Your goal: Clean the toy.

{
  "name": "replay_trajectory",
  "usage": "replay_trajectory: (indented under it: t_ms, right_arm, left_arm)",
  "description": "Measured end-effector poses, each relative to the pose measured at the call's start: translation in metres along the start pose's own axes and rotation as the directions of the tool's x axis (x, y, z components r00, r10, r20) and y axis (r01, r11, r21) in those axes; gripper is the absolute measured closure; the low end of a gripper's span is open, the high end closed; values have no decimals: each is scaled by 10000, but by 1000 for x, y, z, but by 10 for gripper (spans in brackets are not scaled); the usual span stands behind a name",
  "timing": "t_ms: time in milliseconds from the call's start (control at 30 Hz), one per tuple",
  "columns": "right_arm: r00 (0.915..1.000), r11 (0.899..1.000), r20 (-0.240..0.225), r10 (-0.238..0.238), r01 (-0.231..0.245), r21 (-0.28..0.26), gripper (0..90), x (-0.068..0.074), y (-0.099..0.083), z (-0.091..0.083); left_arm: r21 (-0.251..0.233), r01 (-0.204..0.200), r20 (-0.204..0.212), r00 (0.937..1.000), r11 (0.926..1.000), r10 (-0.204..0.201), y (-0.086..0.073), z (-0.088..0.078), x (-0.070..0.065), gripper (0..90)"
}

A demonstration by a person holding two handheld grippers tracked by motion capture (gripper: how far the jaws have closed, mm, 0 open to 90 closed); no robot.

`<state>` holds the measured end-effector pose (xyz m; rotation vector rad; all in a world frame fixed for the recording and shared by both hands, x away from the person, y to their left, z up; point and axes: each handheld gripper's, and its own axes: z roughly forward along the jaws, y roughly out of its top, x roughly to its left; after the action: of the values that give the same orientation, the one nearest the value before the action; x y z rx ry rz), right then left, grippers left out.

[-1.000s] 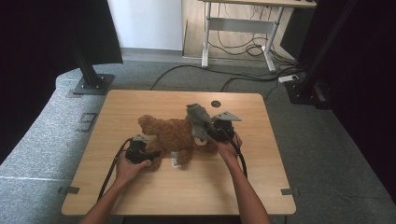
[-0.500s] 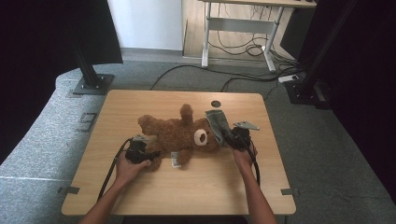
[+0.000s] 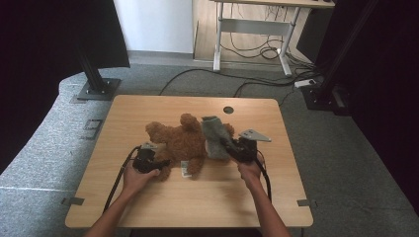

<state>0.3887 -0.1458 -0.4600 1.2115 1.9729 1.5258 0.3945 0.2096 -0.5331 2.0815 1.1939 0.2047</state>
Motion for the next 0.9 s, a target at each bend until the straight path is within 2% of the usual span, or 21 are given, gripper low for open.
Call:
replay_trajectory:
  t_ms: [133,167,233,267,300,333,367,433,467,500,567,667,767,900]
  right_arm:
    - [9978,9978,-566,-341,373,556,746,24,-10,24]
    - [9962,9951,-749,-451,514,843,746,33,-18,35]
    - [9941,9900,-814,-721,812,1152,746,42,-25,44]
    - [9941,9900,-814,-721,812,1152,746,42,-25,44]
    - [9927,9865,-800,-897,996,1302,746,46,-30,48]
    - [9913,9786,-763,-1077,1192,1680,747,50,-40,57]
    - [9913,9786,-763,-1077,1192,1680,747,50,-40,57]
    - [9919,9703,-650,-1093,1206,2098,748,50,-51,62]
    - [9919,9703,-650,-1093,1206,2098,748,50,-51,62]
    - [9921,9654,-448,-1170,1242,2293,748,46,-57,61]
    - [9920,9649,-359,-1208,1258,2305,748,45,-58,59]
    - [9926,9657,-68,-1216,1198,2304,748,34,-61,50]
    - [9938,9694,20,-1114,1083,2205,748,26,-63,40]
    - [9917,9699,210,-1271,1198,2120,748,22,-69,28]
  left_arm:
    - [-28,32,16,10000,10000,-32,0,0,0,623]
    - [-26,7,0,10000,10000,-7,0,0,0,623]
    - [-27,10,-1,10000,10000,-10,0,0,0,623]
    - [-21,6,0,10000,10000,-6,0,0,0,623]
    - [-22,-1,14,10000,10000,1,0,0,0,623]
    - [-17,24,5,10000,10000,-24,0,0,0,623]
    - [-17,24,5,10000,10000,-24,0,0,0,623]
    - [-14,13,-6,10000,10000,-13,0,0,0,623]
    - [-14,13,-6,10000,10000,-13,0,0,0,623]
    - [-18,25,-2,10000,10000,-25,0,0,0,623]
    - [-31,50,-4,10000,10000,-50,0,0,0,623]
    - [-28,52,38,10000,10000,-52,0,0,1,622]
    - [-37,113,95,9999,9999,-113,0,0,2,622]
    - [-39,103,97,9999,9999,-102,-1,0,2,622]
